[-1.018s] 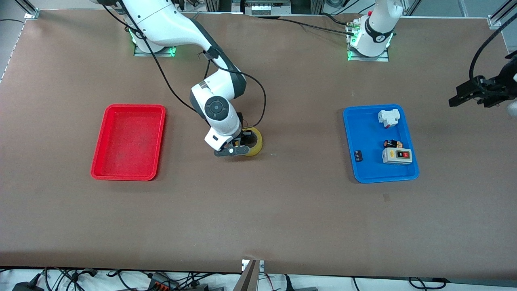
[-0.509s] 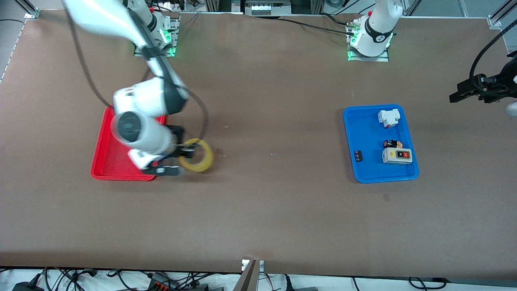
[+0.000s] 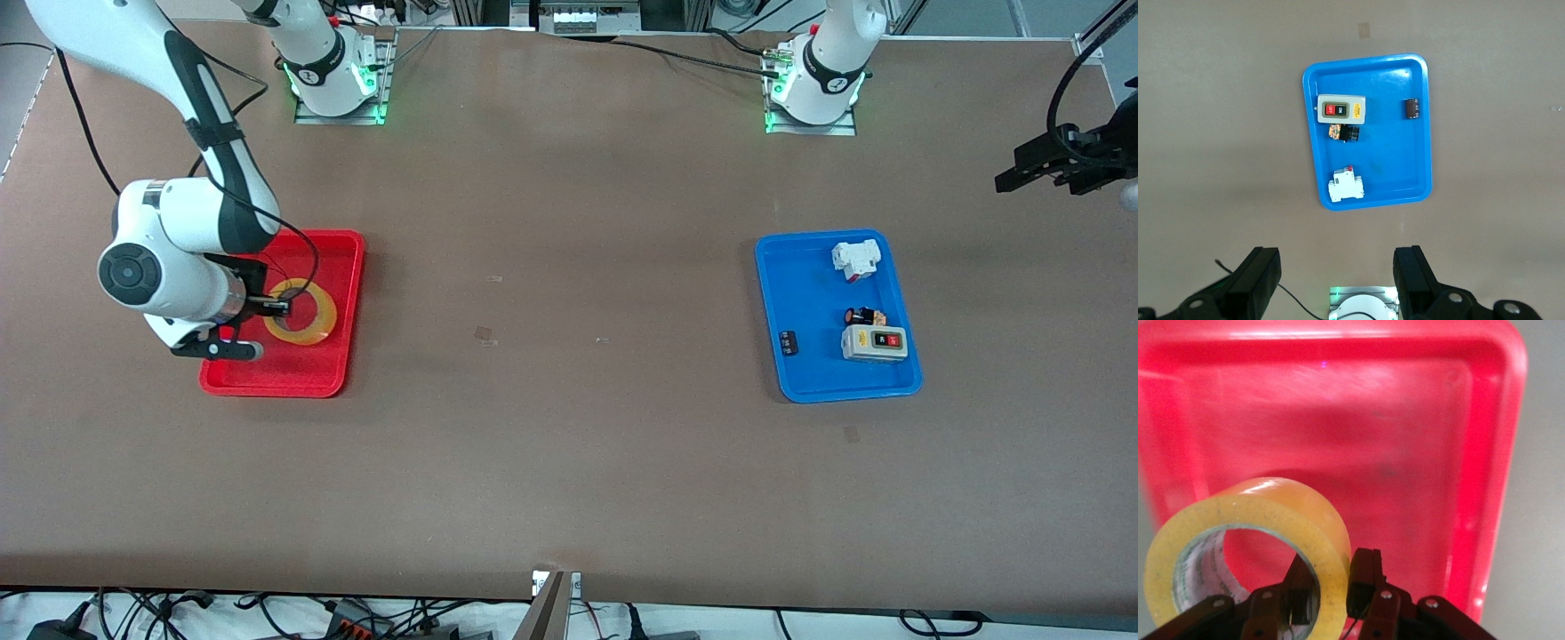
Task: Place and move tape with both arms
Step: 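Carry the tape with the right gripper and lower it into the red tray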
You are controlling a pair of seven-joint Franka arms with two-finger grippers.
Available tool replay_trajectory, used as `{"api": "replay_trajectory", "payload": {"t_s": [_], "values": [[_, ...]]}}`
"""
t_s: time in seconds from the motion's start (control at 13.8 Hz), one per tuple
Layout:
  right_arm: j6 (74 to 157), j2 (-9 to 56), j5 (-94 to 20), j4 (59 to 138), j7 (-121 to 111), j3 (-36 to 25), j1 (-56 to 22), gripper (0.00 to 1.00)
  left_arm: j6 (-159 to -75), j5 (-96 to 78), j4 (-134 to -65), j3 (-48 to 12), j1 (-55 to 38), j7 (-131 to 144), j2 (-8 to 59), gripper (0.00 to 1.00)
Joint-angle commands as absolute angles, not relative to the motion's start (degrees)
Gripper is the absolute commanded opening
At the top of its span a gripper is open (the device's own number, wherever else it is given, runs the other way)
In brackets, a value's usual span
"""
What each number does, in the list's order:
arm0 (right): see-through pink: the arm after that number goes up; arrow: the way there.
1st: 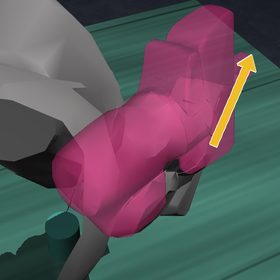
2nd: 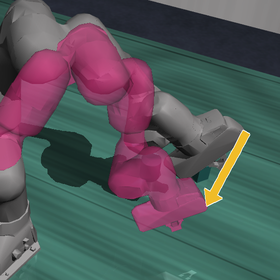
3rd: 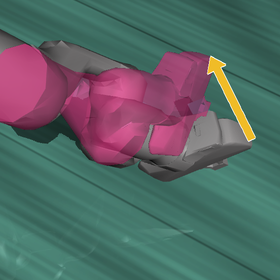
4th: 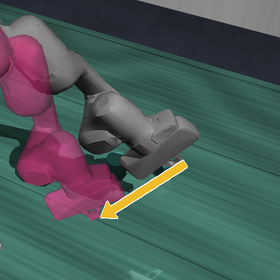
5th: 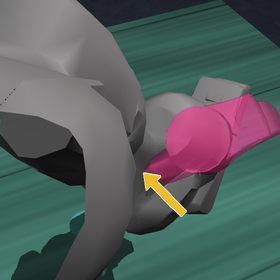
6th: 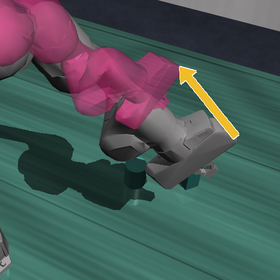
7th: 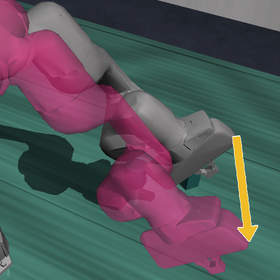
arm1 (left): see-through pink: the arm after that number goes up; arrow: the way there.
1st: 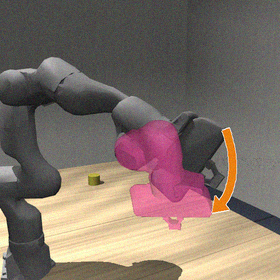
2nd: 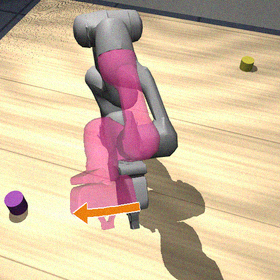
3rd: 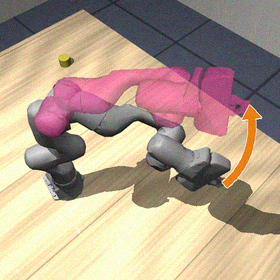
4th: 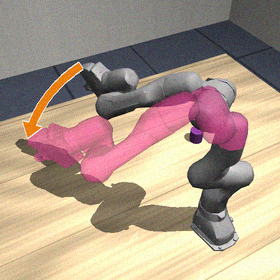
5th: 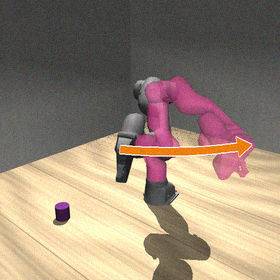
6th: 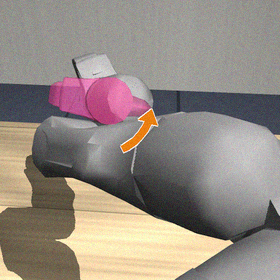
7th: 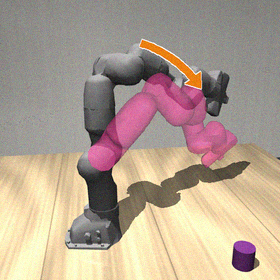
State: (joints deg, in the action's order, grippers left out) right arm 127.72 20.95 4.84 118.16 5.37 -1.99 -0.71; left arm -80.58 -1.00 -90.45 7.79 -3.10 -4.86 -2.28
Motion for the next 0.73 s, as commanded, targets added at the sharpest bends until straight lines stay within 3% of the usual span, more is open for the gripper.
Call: {"api": "replay_trajectory", "payload": {"t_s": [0.0, 0.15, 0.22, 0.29, 0.36, 0.65], "values": [[132.8, 18.1, 5.4, 124.4, 3.2, -1.4, 1.6, 0.02, -85.1, 0.6, -94.4, 8.3, -3.7, -6.1, -5.4, 1.0], [133.1, 19.1, 5.3, 124.5, 3.2, -1.4, 2.0, 0.04, -87.1, 0.7, -94.3, 10.2, -3.8, -6.1, -5.2, 1.0], [133.1, 19.3, 5.3, 124.4, 3.1, -1.4, 2.7, 0.19, -87.8, 1.0, -94.1, 11.5, -3.8, -6.1, -5.0, 1.0], [132.7, 19.3, 5.1, 124.2, 3.3, -1.4, 2.9, 0.74, -88.3, 1.7, -94.1, 12.2, -3.8, -6.1, -5.0, 1.0], [131.9, 18.6, 5.1, 123.5, 3.3, -1.4, 2.9, 0.99, -88.3, 2.0, -94.1, 12.2, -3.7, -6.1, -4.9, 1.0], [114.8, 13.5, 4.9, 111.5, 1.6, -0.3, 2.4, 1.0, -88.3, 2.3, -94.0, 11.5, -3.5, -6.0, -4.2, 1.0]]}}
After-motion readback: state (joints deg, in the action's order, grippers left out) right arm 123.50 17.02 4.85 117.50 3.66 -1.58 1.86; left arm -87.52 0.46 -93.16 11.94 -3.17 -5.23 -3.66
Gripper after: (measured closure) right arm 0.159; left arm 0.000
